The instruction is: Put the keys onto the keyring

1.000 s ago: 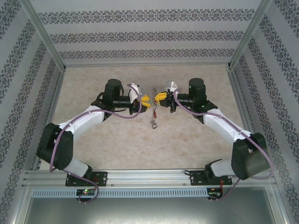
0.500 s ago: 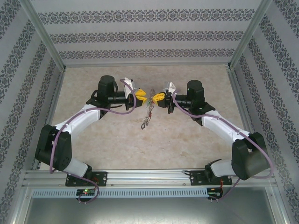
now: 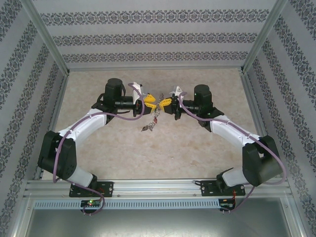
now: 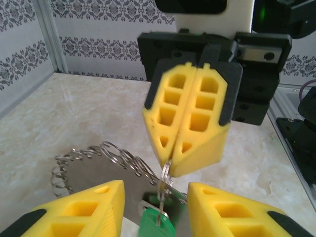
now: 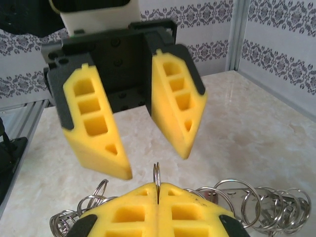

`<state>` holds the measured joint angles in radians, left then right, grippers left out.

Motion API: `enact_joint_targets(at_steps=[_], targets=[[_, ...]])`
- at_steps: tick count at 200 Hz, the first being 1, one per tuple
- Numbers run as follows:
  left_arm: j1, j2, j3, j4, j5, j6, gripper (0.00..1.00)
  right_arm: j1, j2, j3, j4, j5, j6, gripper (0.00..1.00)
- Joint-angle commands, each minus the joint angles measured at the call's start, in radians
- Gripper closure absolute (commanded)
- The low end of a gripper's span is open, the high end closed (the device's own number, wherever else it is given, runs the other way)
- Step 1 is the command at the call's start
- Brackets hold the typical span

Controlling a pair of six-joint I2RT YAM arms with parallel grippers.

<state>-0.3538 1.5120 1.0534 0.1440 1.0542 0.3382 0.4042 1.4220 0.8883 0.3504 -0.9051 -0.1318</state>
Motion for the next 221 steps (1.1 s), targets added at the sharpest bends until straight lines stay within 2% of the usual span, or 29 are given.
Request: enact_joint_targets(at_steps=[1,31,47,64,79,106,131,155,177,187,206,221], targets=[[-0.001,-0.024,0.004,-0.072,0.038,0.074,0.6,0.007,0.0,0.048,0.073,-0.017,0.027,1.0],[0.001,-0.028,-0.009,-0.054,0.035,0.07,0.58,0.006,0.004,0.058,0.074,-0.028,0.035,1.0],[0.001,-0.017,-0.001,-0.048,0.035,0.066,0.61,0.006,0.006,0.065,0.073,-0.035,0.038,1.0],[0.001,-0.004,0.01,-0.044,0.039,0.061,0.68,0.007,0.006,0.069,0.074,-0.034,0.038,1.0],[0.0,0.005,0.022,-0.046,0.049,0.061,0.79,0.01,0.006,0.069,0.088,-0.028,0.055,1.0],[-0.001,0.007,0.028,-0.044,0.04,0.051,0.88,0.027,0.008,0.057,0.124,-0.009,0.079,1.0],[-0.008,0.005,0.022,-0.04,0.0,0.038,0.95,0.038,0.024,0.006,0.29,0.037,0.184,1.0],[-0.013,0.002,0.004,-0.019,-0.008,0.022,1.0,0.064,0.037,-0.021,0.382,0.146,0.252,1.0],[-0.017,-0.01,-0.015,0.012,-0.016,0.001,0.99,0.093,0.048,-0.023,0.391,0.218,0.273,1.0],[-0.017,-0.012,-0.015,0.019,0.006,-0.011,0.89,0.104,0.054,-0.019,0.413,0.235,0.273,1.0],[-0.018,-0.015,-0.015,0.034,0.024,-0.041,0.75,0.115,0.065,-0.017,0.418,0.261,0.274,1.0],[-0.014,-0.028,-0.035,0.076,0.014,-0.075,0.7,0.113,0.071,-0.016,0.418,0.26,0.269,1.0]])
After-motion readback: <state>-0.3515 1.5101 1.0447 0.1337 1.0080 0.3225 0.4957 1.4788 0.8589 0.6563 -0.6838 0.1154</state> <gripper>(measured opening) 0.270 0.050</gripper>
